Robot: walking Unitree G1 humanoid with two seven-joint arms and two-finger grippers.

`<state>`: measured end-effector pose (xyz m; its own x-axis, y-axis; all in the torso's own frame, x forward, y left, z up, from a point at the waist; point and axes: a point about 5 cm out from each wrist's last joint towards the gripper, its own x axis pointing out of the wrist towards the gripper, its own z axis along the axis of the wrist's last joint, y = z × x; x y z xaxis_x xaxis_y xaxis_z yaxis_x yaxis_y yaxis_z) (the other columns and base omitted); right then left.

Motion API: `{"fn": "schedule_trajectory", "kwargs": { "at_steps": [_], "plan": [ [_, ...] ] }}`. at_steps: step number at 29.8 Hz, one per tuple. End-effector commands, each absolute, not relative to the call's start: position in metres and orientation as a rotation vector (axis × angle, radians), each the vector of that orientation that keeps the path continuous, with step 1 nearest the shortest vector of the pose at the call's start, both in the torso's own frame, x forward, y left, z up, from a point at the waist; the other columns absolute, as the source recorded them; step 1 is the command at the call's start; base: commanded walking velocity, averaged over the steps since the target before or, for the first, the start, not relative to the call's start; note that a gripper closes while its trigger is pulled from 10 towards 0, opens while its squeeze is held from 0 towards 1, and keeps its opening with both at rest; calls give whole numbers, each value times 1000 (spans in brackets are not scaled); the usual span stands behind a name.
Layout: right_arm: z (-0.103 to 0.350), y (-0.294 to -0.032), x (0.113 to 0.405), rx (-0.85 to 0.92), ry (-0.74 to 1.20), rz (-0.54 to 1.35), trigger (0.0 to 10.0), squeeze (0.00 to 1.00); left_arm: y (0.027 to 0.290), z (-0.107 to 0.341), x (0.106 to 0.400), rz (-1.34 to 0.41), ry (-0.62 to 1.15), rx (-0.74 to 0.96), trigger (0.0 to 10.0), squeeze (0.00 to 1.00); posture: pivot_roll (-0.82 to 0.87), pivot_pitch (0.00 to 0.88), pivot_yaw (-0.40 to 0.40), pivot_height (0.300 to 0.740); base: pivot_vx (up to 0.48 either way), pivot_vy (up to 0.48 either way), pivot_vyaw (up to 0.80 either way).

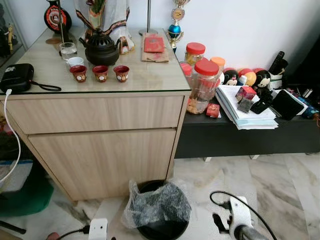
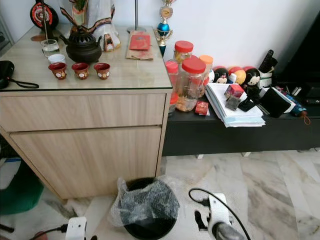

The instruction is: Picking trash to rubbish bin

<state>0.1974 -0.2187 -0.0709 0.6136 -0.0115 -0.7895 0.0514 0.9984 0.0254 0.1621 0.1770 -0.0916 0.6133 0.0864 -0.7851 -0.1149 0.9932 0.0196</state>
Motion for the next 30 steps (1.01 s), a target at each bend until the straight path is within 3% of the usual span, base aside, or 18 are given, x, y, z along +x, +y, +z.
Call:
{"fn": "schedule_trajectory", "kwargs": {
  "at_steps": [1,30],
  "plan": [
    [-71,-223,195,58,920,-58,10000,0,174,-95,155,127,929,-42,10000,0,28,0,-100,740,0,0,0],
    [-70,-223,199,66,905,-77,10000,0,173,-91,167,111,913,-1,10000,0,31,0,-86,740,0,0,0]
  ]
}}
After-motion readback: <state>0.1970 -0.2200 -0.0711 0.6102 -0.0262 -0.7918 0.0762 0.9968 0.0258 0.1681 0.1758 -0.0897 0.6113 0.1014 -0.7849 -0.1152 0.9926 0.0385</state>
